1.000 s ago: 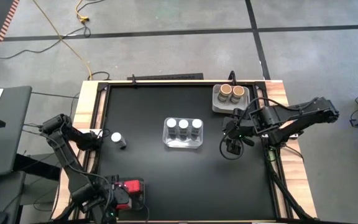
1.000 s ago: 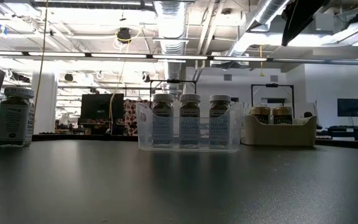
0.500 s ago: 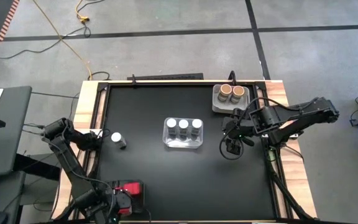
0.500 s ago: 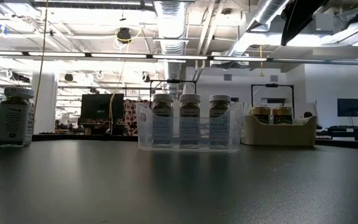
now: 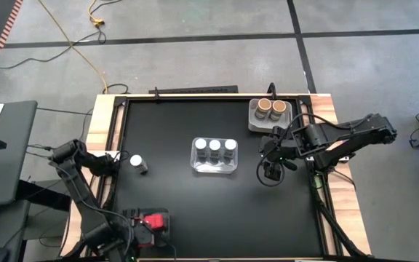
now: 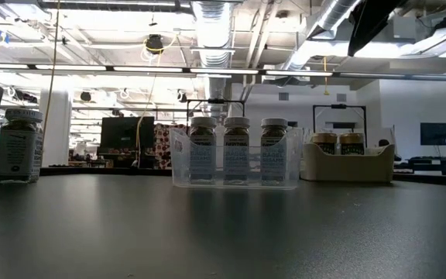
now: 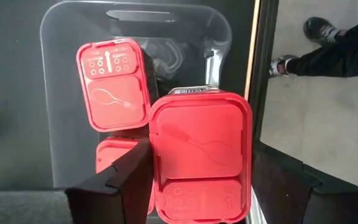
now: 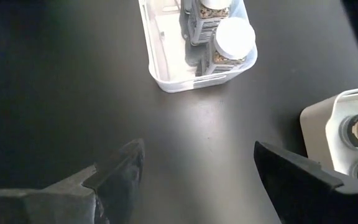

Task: Sort spices by type
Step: Put the red seasoning can into the black bin

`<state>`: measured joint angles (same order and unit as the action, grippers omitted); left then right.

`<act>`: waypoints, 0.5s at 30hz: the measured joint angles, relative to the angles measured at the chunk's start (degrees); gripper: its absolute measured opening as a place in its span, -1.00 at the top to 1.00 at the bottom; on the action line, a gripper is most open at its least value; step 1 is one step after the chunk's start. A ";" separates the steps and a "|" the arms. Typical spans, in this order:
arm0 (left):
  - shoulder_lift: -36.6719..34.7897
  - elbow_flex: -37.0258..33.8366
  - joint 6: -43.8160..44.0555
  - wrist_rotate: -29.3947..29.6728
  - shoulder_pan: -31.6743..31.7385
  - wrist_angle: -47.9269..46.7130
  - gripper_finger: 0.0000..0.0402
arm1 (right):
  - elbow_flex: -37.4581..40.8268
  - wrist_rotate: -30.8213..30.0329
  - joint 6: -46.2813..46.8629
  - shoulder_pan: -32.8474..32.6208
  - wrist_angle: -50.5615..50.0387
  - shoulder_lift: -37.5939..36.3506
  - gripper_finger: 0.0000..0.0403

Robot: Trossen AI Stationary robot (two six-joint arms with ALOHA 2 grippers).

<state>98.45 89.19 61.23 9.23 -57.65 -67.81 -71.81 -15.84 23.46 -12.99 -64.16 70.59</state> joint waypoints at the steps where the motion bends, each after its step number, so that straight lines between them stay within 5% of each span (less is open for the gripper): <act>1: 0.25 -0.01 -0.39 0.00 -0.08 0.02 -0.11 | 0.00 0.00 0.00 -0.01 -0.01 0.00 -0.64; 15: 3.61 -0.07 -2.47 1.76 -0.28 0.90 -0.11 | 0.00 0.02 -0.02 -0.02 0.00 0.00 -0.64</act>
<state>102.06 89.11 58.77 11.00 -57.93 -66.91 -71.81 -15.81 23.44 -13.02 -64.17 70.59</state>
